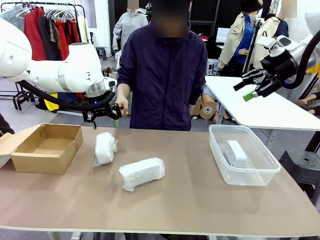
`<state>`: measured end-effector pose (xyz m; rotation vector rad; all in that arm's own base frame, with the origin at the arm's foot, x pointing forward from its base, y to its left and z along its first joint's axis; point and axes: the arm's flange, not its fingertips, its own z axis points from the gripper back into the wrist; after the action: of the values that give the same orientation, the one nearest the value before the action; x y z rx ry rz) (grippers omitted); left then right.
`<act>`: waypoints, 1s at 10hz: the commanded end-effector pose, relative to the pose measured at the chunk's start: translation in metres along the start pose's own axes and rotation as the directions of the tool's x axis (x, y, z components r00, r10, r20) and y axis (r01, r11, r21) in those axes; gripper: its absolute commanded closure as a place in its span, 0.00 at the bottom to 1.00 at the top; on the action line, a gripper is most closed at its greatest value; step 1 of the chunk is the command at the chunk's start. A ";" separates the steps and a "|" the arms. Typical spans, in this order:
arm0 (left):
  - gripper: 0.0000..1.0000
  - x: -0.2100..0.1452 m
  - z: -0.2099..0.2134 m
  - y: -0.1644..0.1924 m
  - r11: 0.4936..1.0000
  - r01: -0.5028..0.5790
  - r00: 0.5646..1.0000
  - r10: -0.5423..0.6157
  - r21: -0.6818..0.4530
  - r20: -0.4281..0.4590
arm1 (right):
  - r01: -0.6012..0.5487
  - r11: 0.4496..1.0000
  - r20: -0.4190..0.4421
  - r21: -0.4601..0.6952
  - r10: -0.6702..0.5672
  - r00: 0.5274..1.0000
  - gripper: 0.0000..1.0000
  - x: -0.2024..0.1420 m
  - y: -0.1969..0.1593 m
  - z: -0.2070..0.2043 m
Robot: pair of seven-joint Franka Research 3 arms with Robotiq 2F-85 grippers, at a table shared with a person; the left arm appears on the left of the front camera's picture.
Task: Separate and place wrapped and unwrapped clocks.
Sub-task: Pick up the Digital clock indicated by the person.
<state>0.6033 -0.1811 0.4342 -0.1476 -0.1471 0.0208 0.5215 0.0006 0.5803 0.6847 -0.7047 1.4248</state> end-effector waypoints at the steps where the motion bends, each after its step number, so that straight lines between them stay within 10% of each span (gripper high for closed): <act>1: 0.00 0.000 -0.019 0.007 1.000 -0.019 0.999 0.019 -0.015 -0.034 | -0.012 1.000 -0.006 -0.001 0.012 1.000 0.00 -0.001 0.005 -0.001; 10: 0.00 -0.010 -0.072 0.026 0.989 -0.147 0.985 0.146 0.002 -0.087 | -0.012 1.000 -0.006 -0.001 0.012 1.000 0.00 -0.001 0.005 -0.001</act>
<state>0.6028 -0.1683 0.3630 -0.1487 -0.0503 0.1338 0.5215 0.0004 0.5803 0.6846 -0.7048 1.4246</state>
